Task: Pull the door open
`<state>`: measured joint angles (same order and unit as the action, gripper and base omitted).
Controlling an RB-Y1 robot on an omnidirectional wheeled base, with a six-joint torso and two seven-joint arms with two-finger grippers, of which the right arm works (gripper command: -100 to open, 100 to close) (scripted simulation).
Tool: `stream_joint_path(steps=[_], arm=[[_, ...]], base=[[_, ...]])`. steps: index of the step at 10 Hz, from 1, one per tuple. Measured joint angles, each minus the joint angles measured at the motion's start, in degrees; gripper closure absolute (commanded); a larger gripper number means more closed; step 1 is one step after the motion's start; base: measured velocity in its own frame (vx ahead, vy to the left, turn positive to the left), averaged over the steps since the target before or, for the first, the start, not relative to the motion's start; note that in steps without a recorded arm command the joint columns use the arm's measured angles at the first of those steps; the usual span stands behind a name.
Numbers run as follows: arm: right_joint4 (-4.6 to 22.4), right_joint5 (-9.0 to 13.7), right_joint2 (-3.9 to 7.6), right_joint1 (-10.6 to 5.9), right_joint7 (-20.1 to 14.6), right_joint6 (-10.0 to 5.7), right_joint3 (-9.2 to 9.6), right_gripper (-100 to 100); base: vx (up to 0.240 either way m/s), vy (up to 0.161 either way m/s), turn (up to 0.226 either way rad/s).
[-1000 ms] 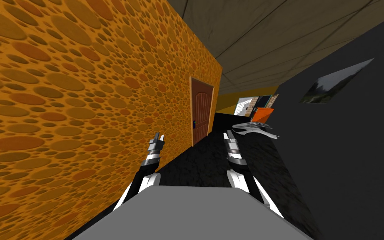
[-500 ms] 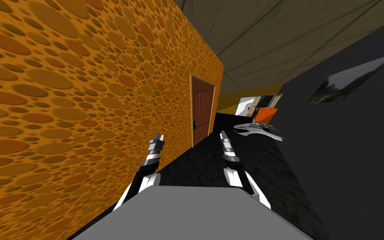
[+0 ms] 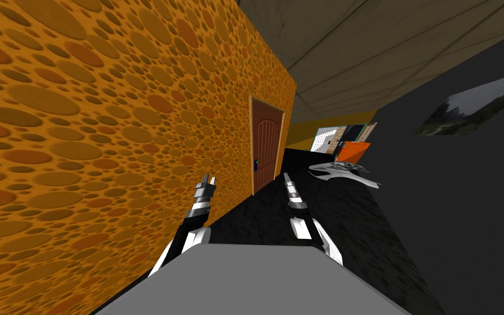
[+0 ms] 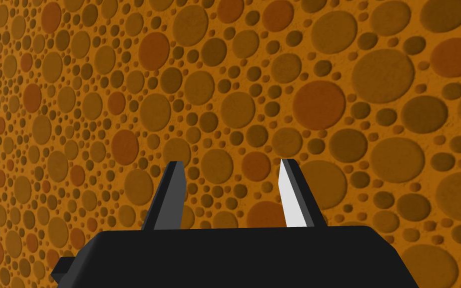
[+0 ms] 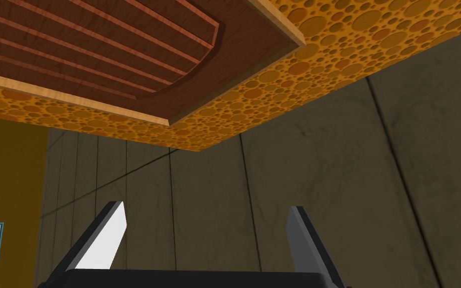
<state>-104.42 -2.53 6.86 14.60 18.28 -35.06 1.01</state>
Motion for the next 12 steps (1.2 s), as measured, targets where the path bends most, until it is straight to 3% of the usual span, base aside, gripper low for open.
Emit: stream_joint_path(steps=[12], arm=[[19.5,-7.3,3.0,-12.09,8.7,-0.84,3.08,-100]], base=[[0.097,-0.024,0.03]])
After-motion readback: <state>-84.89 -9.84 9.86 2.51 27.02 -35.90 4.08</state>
